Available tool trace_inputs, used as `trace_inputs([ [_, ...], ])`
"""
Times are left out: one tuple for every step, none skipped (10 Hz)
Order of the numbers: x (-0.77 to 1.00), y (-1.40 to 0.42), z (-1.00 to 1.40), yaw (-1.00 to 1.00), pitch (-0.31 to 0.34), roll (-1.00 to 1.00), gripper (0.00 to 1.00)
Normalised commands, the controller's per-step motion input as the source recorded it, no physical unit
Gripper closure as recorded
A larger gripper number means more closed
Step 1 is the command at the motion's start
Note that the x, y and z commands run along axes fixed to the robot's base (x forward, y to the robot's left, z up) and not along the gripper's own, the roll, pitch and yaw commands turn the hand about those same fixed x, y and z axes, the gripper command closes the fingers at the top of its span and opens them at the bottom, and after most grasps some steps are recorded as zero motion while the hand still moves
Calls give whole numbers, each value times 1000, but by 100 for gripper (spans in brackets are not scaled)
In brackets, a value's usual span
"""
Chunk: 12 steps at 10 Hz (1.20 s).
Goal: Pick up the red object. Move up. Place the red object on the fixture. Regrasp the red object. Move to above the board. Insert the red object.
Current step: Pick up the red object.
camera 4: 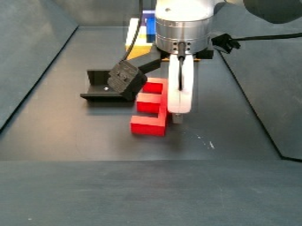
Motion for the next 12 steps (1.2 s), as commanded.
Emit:
trace_inputs([
  [149,0,-31,-49,-1,-70,0],
  [40,0,-40,-51,-17,-69,0],
  [0,0,-43,-37,-23,-61,0],
  [0,0,0,0,-1,-14,0],
  [0,0,-31,0,0,-13,0],
  [0,0,0,0,0,0,0],
  [0,0,0,0,0,0,100],
  [0,0,0,0,0,0,100],
  [0,0,0,0,0,0,100],
  [0,0,0,0,0,0,100],
  [0,0,0,0,0,0,100],
  [0,0,0,0,0,0,100],
])
